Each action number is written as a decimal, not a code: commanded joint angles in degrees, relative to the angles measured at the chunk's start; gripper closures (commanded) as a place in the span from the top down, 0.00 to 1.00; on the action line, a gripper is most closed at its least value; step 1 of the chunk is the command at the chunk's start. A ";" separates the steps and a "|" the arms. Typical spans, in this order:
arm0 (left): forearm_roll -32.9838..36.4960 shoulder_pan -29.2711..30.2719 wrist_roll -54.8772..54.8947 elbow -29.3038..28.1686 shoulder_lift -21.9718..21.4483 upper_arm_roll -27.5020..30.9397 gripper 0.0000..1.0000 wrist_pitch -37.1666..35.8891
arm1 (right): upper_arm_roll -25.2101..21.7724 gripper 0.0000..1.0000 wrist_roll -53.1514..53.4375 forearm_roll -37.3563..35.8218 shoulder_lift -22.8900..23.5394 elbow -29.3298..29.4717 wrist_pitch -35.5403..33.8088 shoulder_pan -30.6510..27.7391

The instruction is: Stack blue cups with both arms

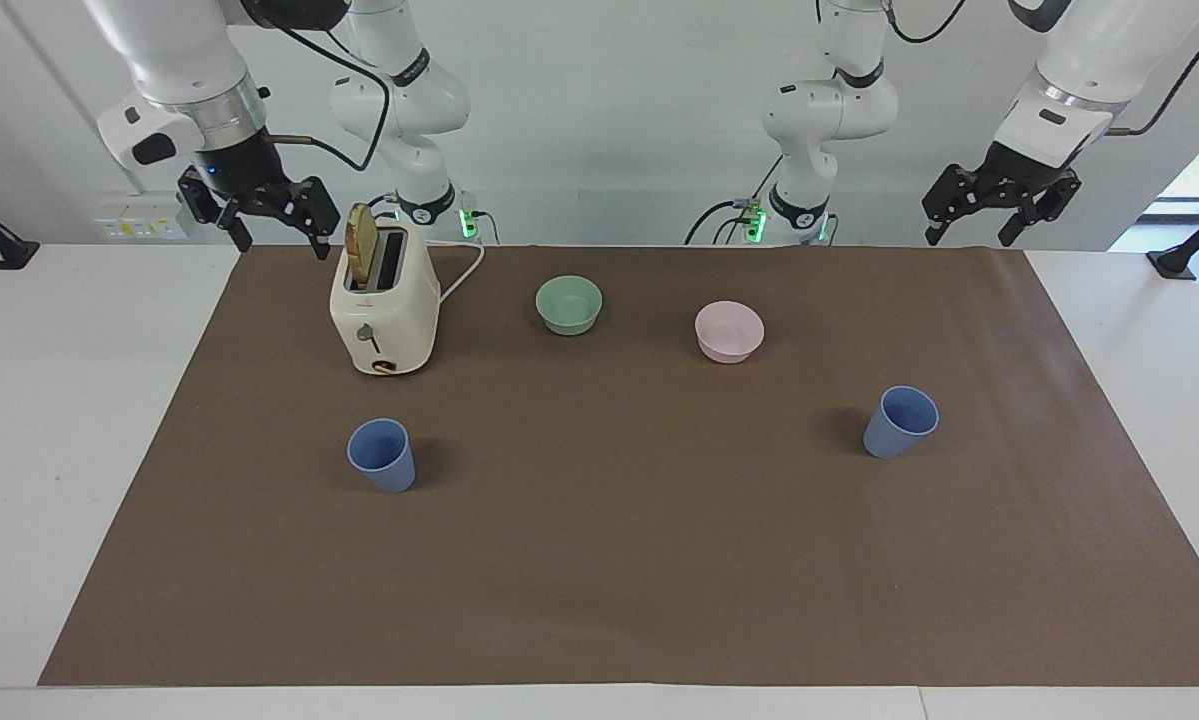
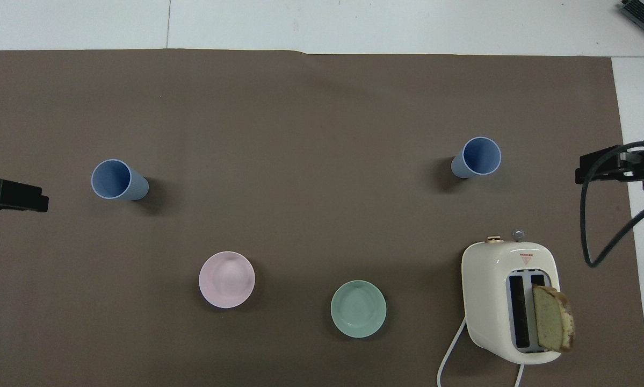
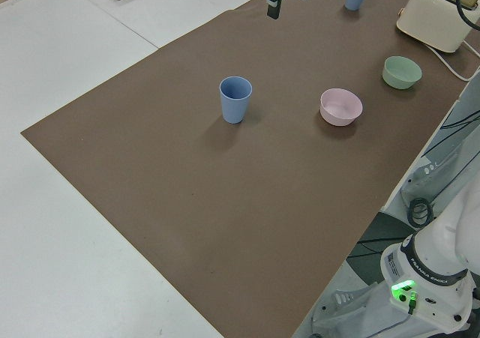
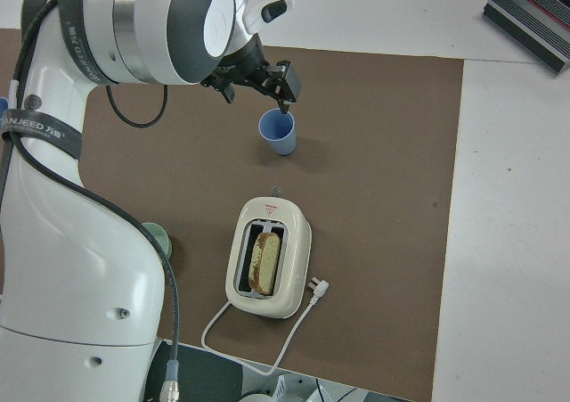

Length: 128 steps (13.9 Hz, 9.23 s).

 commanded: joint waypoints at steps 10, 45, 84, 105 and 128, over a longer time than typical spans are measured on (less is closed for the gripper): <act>0.33 -0.80 0.41 -0.38 -0.18 0.50 1.00 1.06 | -0.47 1.00 0.58 -0.03 0.23 0.35 0.16 -1.23; 0.33 3.86 -16.46 -14.34 17.31 0.77 1.00 33.31 | -0.38 1.00 -0.92 -0.82 0.32 0.35 0.42 -1.76; -0.20 -27.33 -54.51 -1.69 24.42 0.33 0.00 32.16 | -0.39 1.00 -2.23 -0.03 -0.56 -1.15 0.16 -2.46; 0.68 -26.83 -54.80 -9.08 19.78 0.94 1.00 34.54 | -0.03 1.00 -7.15 -0.91 0.58 -0.71 1.56 -2.37; 0.50 0.86 3.73 -4.18 5.97 1.30 1.00 12.85 | 0.23 0.77 -6.98 0.58 18.60 -10.98 29.25 0.00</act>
